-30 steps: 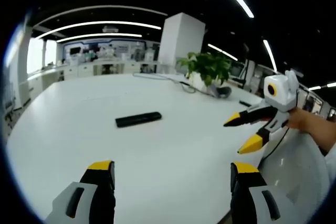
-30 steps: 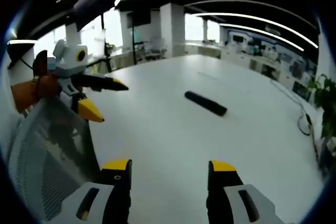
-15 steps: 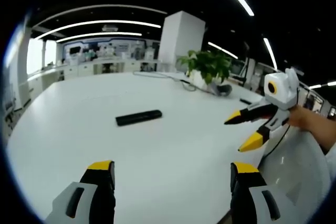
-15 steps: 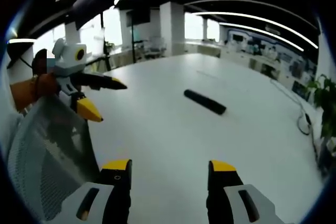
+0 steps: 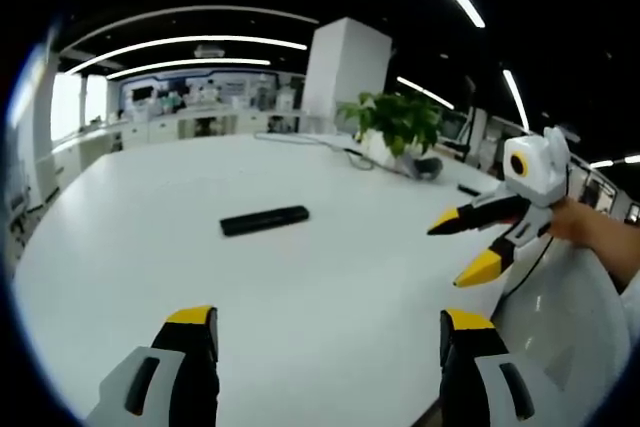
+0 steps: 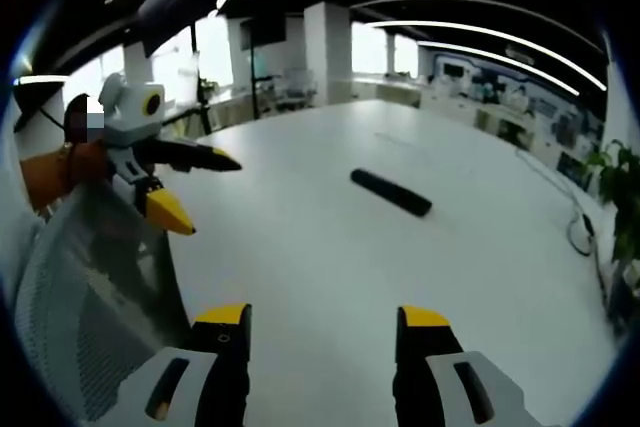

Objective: Press the specified remote control buttons in sequence, fully releasing each button before pressing the next.

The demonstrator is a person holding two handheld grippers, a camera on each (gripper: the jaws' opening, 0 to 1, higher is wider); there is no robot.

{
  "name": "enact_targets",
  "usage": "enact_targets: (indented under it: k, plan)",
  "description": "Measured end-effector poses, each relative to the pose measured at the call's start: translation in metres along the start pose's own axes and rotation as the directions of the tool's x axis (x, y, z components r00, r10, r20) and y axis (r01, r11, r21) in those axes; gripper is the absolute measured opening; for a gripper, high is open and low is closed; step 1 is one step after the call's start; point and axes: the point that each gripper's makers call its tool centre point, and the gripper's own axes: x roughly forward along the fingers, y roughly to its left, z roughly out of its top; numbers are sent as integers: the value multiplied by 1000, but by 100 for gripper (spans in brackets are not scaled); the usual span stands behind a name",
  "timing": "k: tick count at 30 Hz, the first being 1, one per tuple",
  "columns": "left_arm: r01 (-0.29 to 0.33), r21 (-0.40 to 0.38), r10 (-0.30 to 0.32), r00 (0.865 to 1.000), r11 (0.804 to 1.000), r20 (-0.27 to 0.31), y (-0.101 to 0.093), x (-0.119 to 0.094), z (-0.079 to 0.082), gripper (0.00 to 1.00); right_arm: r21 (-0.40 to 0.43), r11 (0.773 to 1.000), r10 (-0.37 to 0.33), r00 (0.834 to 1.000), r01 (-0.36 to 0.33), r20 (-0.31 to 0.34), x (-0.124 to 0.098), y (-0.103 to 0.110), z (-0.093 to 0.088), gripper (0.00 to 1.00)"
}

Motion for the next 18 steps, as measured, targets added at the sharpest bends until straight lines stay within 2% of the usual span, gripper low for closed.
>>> enact_targets:
  k: [9,18]
  plan:
    - [-13,0,13,1000,1000,-17,3,1,-3,97,-6,1000,-12,1000,12,0,-1,-5,3,56]
    - [-39,-32,38,999,999,-9,12,-2,-1,100,-9,1000,-25,1000,25,1,-3,-10,9,58]
